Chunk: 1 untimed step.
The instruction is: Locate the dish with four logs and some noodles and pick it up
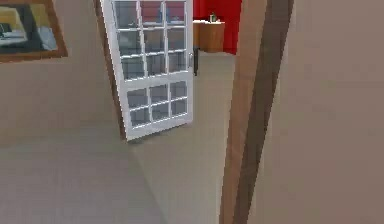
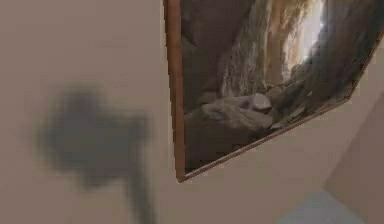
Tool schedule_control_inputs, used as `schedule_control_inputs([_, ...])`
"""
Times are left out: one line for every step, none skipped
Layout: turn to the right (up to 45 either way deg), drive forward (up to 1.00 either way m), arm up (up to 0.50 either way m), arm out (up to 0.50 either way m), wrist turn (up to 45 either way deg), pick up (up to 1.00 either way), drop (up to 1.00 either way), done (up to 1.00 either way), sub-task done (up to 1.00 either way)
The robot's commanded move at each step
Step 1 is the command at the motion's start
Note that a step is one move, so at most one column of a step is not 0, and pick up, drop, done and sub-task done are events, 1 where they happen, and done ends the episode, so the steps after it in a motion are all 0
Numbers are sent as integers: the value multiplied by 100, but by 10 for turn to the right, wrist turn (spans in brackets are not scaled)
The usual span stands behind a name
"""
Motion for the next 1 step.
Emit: schedule_control_inputs([-450, 0, 0, 0, 0, 0, 0, 0, 0])
